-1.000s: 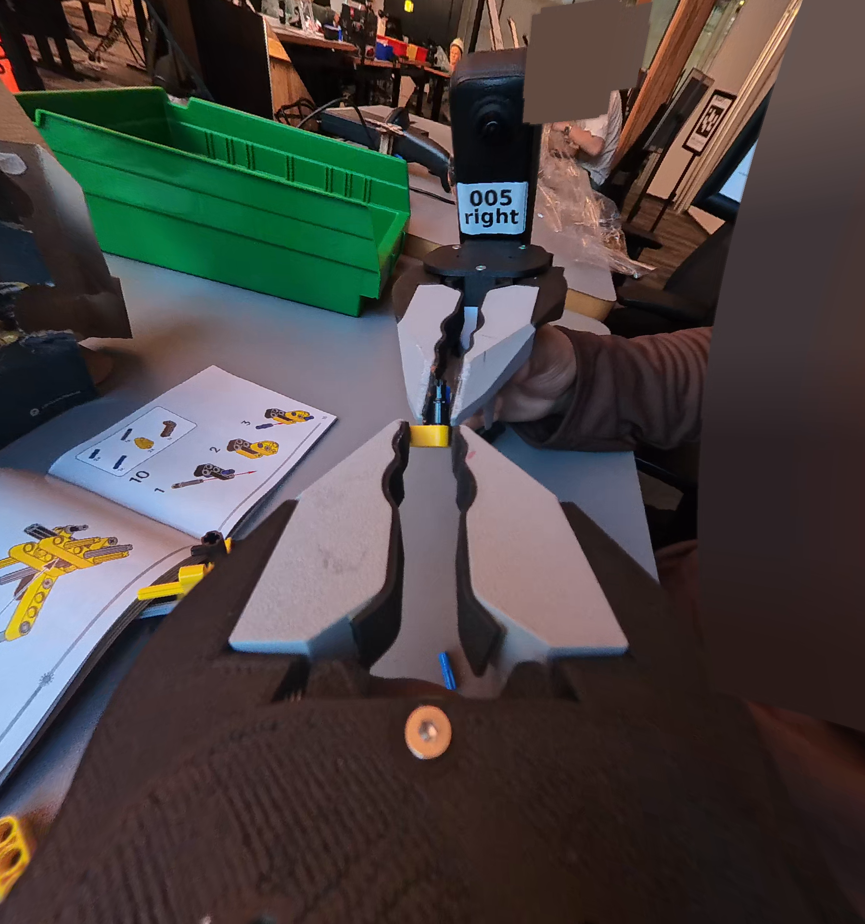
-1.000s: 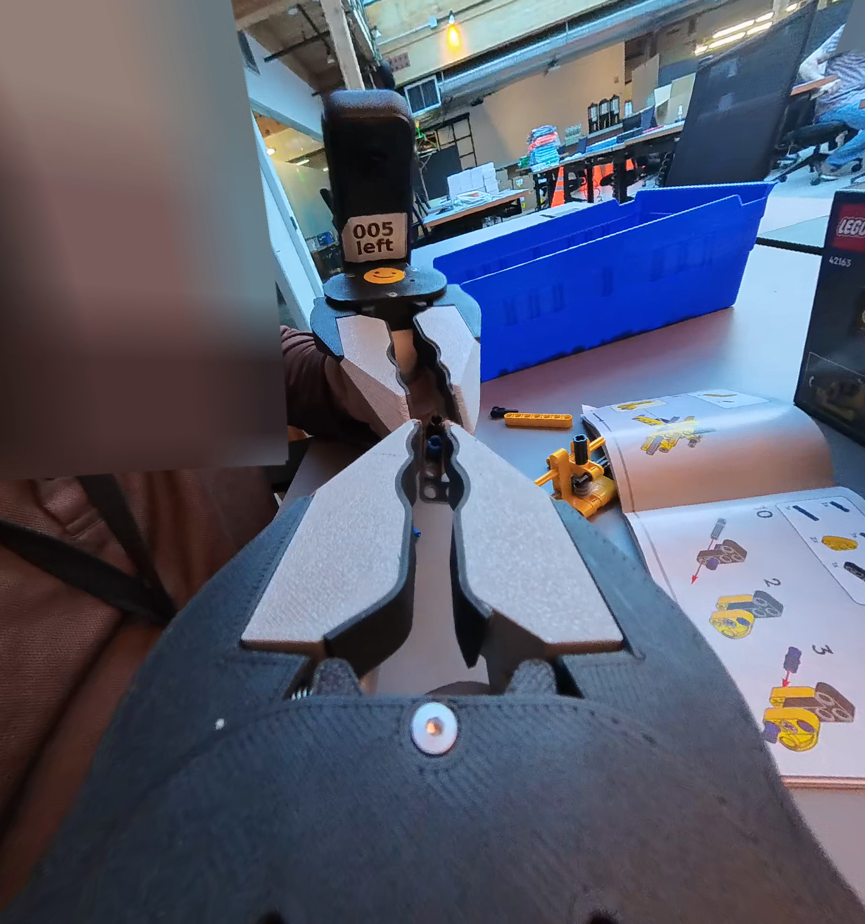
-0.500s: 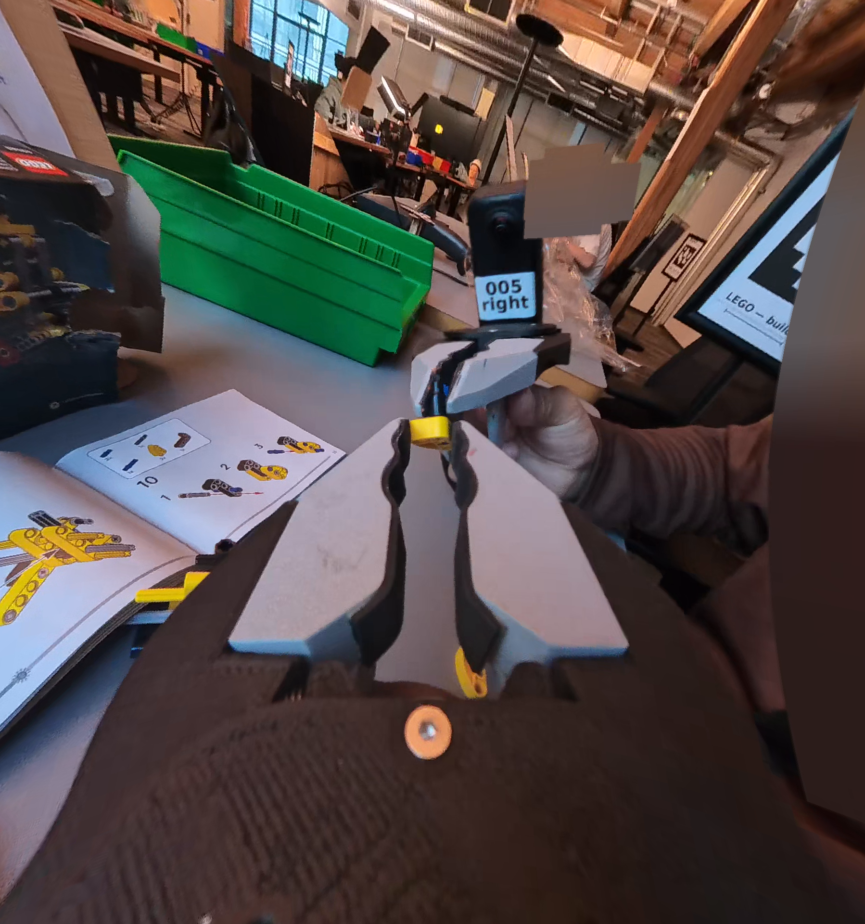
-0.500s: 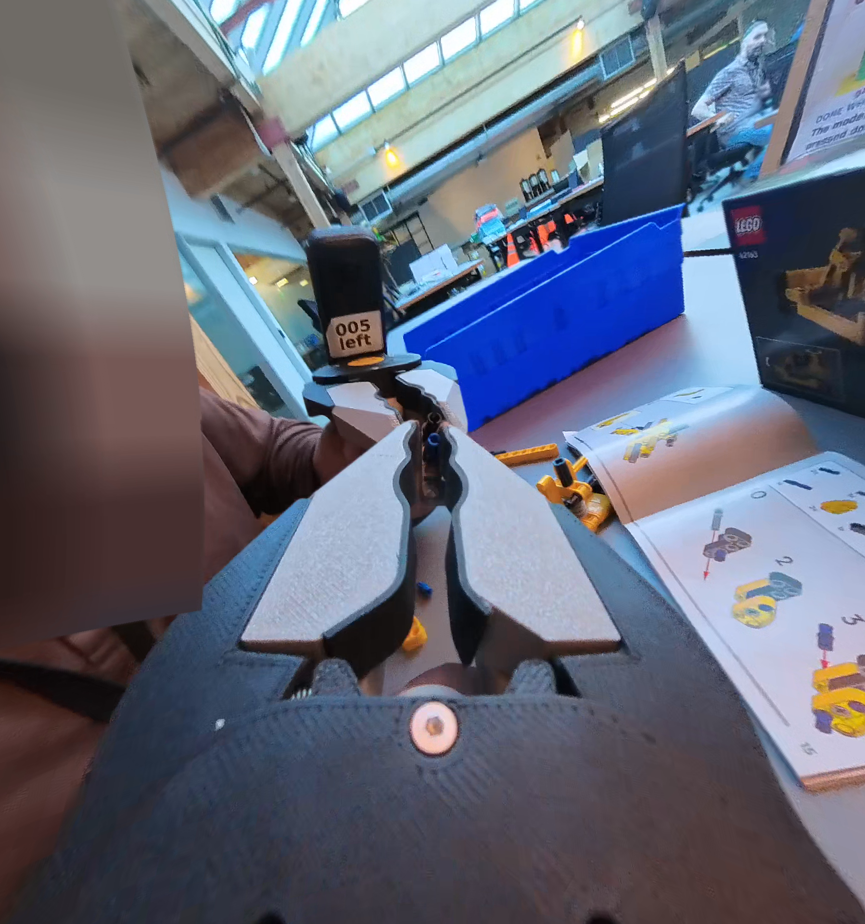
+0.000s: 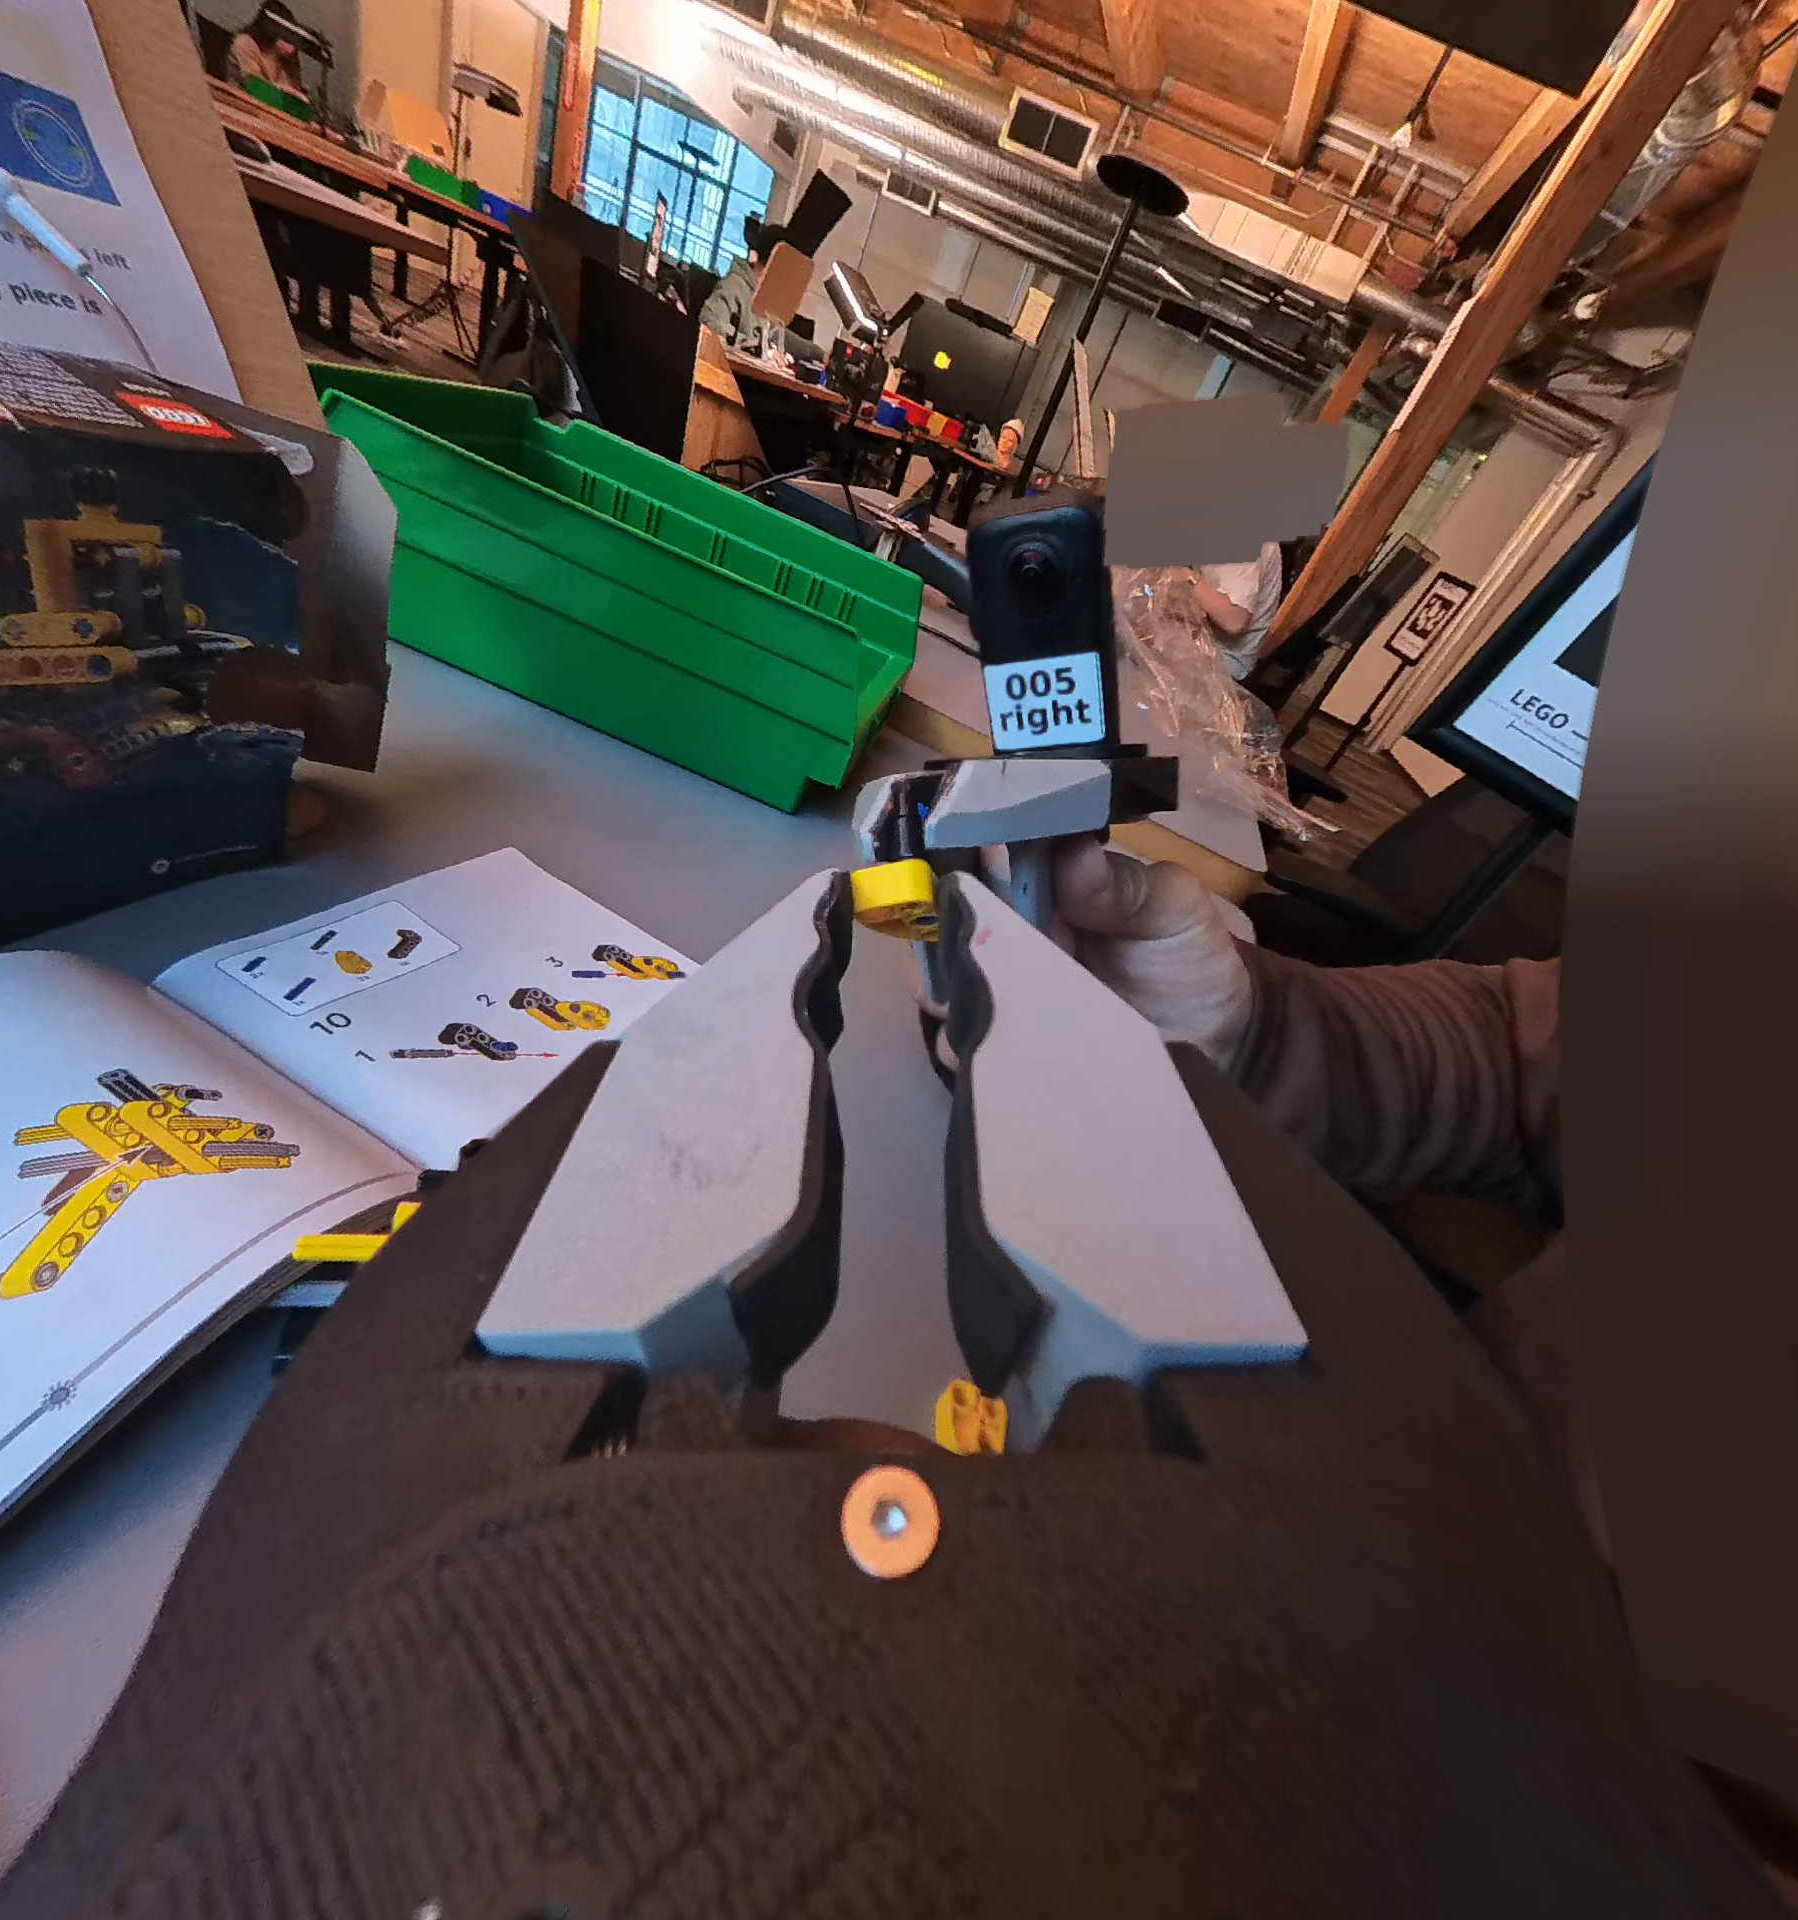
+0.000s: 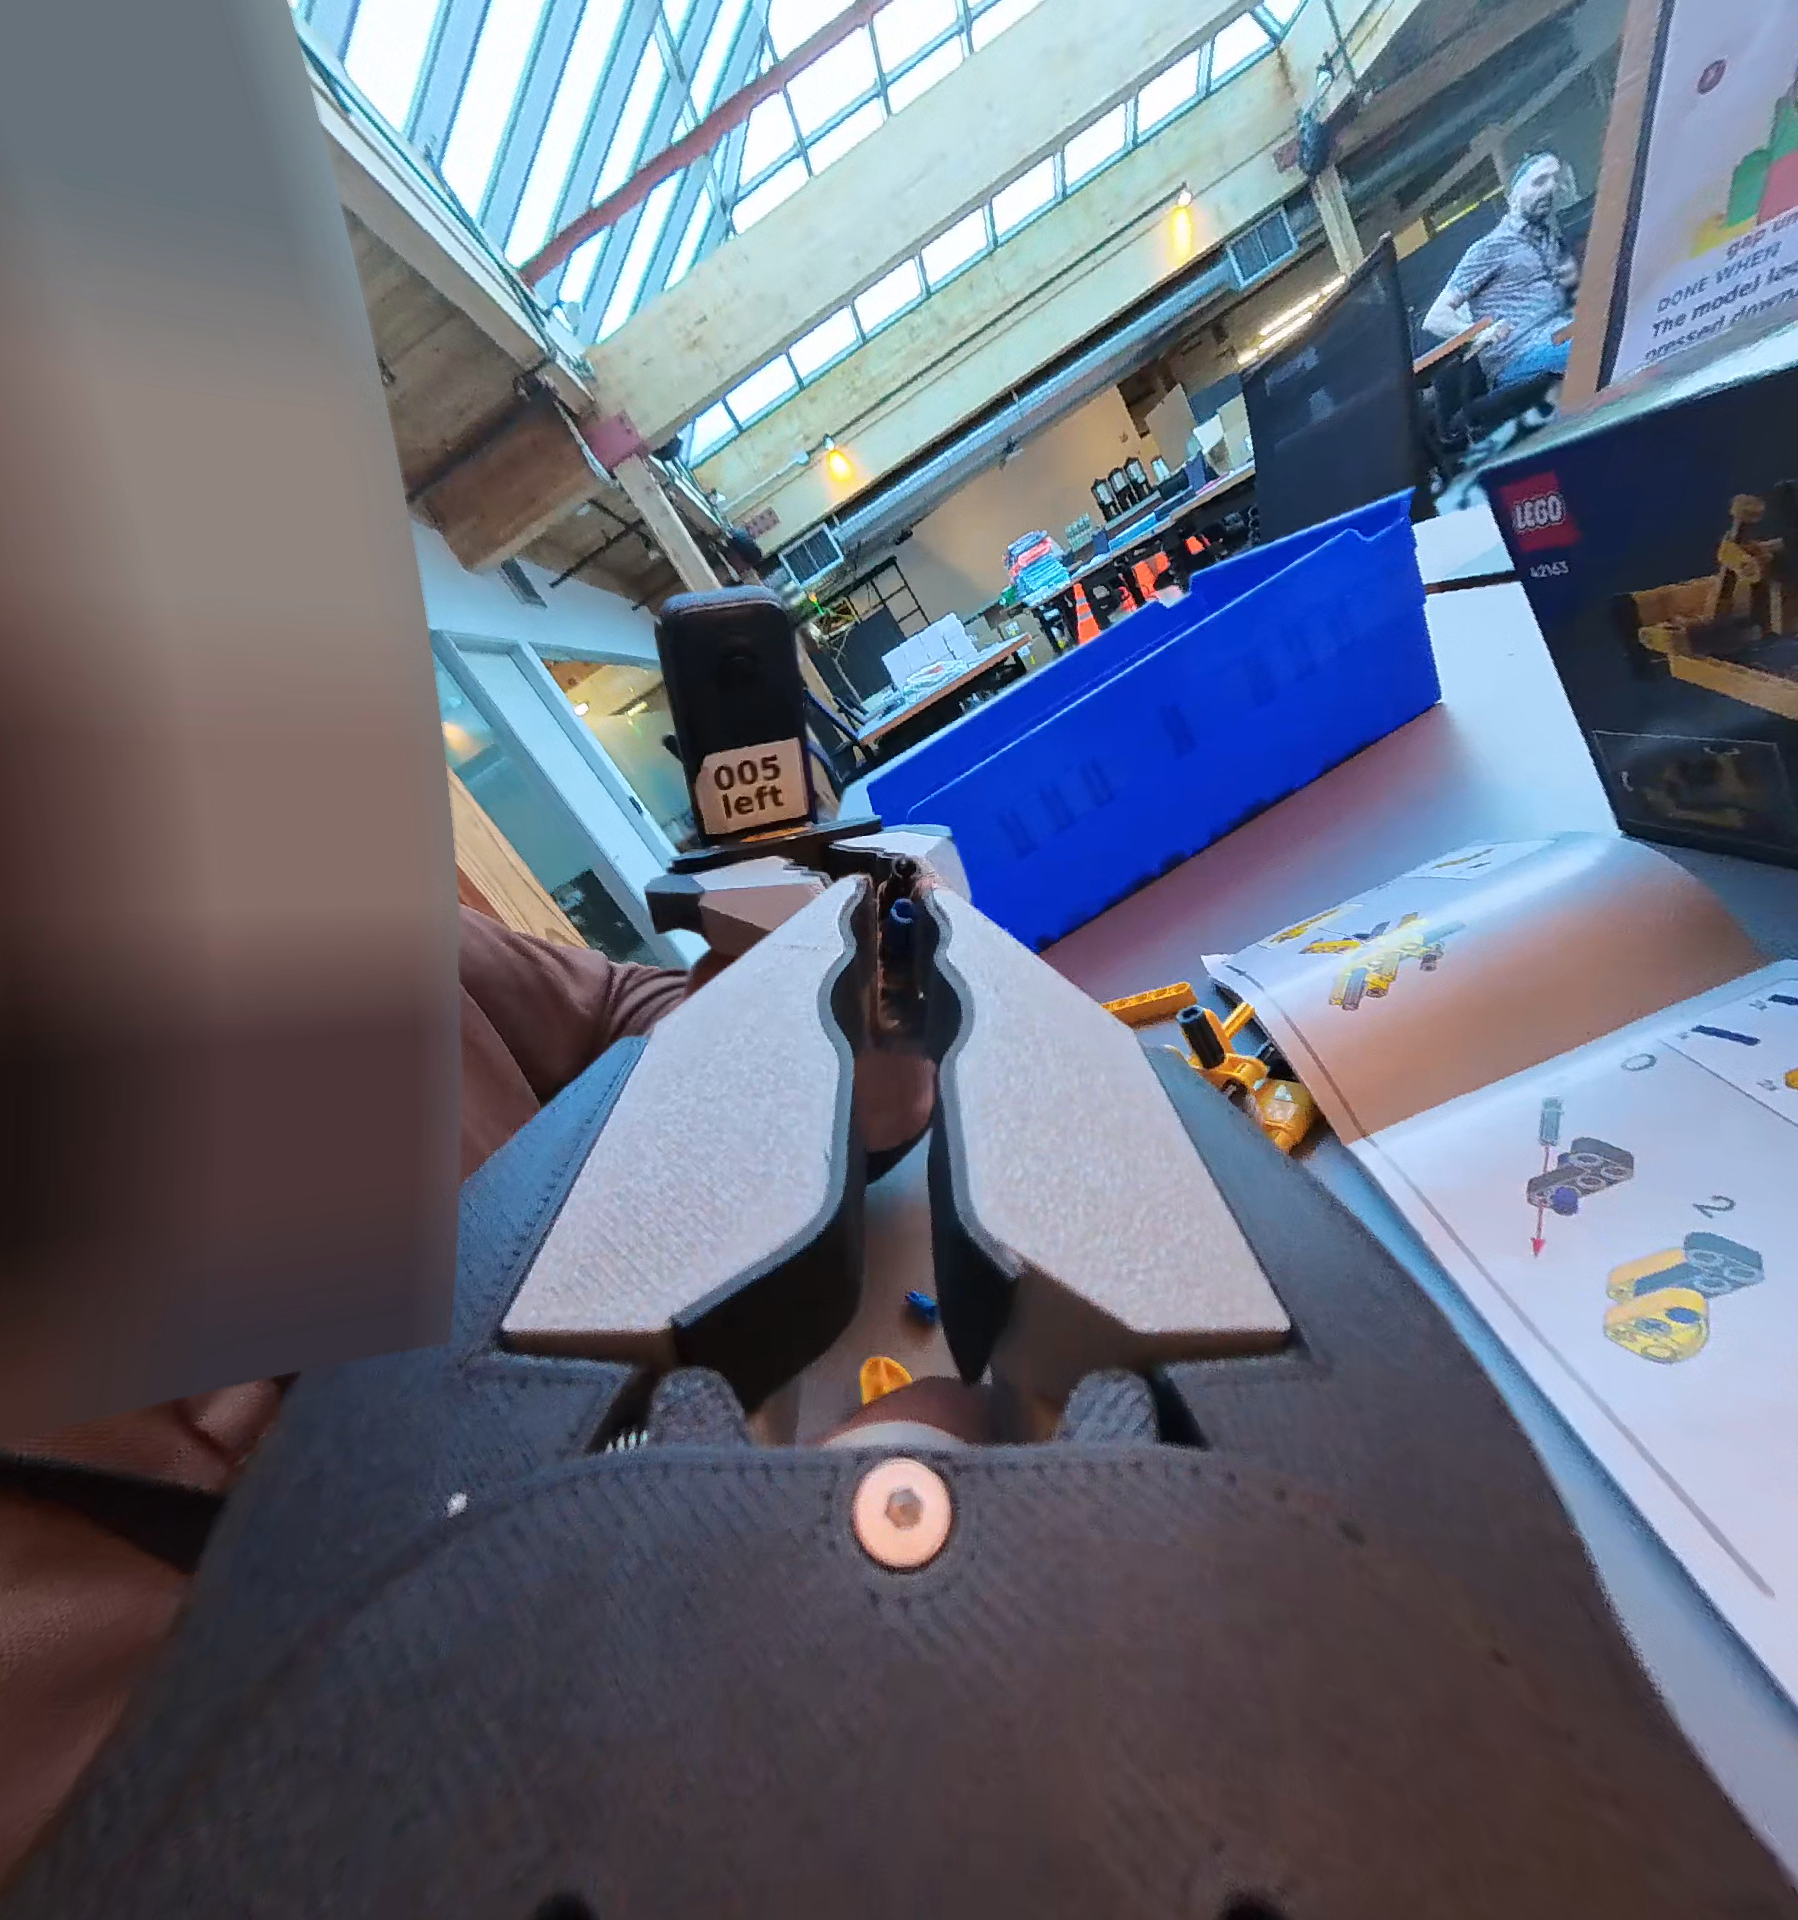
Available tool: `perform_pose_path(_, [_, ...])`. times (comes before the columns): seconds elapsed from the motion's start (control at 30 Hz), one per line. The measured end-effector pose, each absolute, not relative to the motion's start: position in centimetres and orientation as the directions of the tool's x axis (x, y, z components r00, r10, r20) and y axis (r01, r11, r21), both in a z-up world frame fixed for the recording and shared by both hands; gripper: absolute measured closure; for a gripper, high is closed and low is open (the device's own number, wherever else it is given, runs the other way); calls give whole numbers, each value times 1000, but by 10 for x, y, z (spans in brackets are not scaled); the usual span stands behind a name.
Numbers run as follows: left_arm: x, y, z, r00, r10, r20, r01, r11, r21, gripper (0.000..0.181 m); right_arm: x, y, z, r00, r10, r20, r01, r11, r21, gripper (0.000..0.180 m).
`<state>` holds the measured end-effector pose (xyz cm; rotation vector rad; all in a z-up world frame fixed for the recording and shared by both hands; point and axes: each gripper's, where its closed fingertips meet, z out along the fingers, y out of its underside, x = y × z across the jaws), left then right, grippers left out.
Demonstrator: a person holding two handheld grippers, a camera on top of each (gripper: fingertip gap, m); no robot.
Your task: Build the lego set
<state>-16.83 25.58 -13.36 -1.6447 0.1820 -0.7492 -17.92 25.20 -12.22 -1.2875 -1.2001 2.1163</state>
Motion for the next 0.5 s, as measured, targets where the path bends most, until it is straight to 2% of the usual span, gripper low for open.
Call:
perform_pose_path(0.07, [-171,257,-138,799,-501,333,241,-240,-940,166,-181,252,-127,-499,685,-531,123,-551,-825,177])
perform_pose_path(0.2, [-171,256,-148,829,-494,262,153,-250,-956,167,-180,248,-139,-501,735,-457,195,-418,-887,174])
perform_pose_path(0.33, [-166,256,-154,809,-514,283,145,-293,-945,167,-176,246,-146,-516,743,-426,242,-350,-905,174])
perform_pose_path(0.5, [-162,254,-155,799,-526,291,148,-297,-943,167,-178,243,-144,-513,755,-409,212,-351,-912,175])
